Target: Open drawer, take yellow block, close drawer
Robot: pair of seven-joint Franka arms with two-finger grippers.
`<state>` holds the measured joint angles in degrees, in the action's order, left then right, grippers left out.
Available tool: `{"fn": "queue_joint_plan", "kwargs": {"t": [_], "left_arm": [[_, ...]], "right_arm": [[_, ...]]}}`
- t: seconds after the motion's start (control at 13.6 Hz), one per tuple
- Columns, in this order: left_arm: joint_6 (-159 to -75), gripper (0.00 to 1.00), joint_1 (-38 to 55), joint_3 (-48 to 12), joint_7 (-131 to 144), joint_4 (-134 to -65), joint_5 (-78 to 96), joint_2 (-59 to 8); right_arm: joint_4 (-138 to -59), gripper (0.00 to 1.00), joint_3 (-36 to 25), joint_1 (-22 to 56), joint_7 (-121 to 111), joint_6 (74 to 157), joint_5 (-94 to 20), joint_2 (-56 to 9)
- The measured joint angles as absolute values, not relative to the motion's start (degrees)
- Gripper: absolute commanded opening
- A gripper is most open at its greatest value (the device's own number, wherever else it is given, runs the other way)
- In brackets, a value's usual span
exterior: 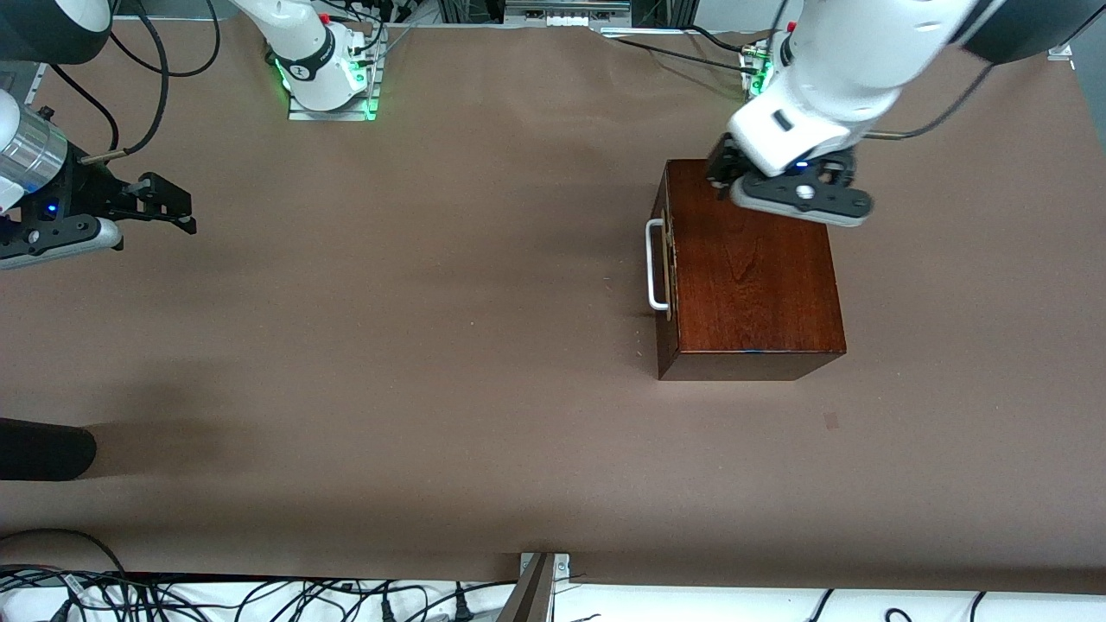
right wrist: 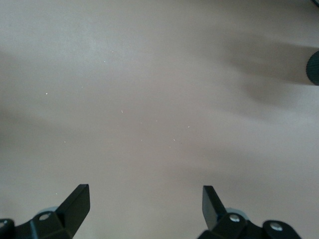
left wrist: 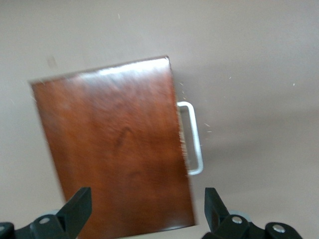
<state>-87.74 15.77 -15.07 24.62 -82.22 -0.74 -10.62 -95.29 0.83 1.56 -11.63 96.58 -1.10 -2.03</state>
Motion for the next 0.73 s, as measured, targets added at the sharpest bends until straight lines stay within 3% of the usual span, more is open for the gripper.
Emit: {"fn": "queue_joint_plan", "kwargs": {"t": [0.44, 0.73], "left_arm": [[-94.83, 1.0, 32.22, -15.31, 42.48, -82.23, -10.32, -22.83], [-95.93, 1.0, 33.85, -14.57, 44.02, -83.06, -16.17, -29.05]], "right_arm": [[-95.29, 1.0, 0.81, 1.56, -11.63, 96.58, -1.11, -2.03], [-95.28, 1.0, 0.81, 1.56, -11.63, 96.58, -1.12, -2.03]]}}
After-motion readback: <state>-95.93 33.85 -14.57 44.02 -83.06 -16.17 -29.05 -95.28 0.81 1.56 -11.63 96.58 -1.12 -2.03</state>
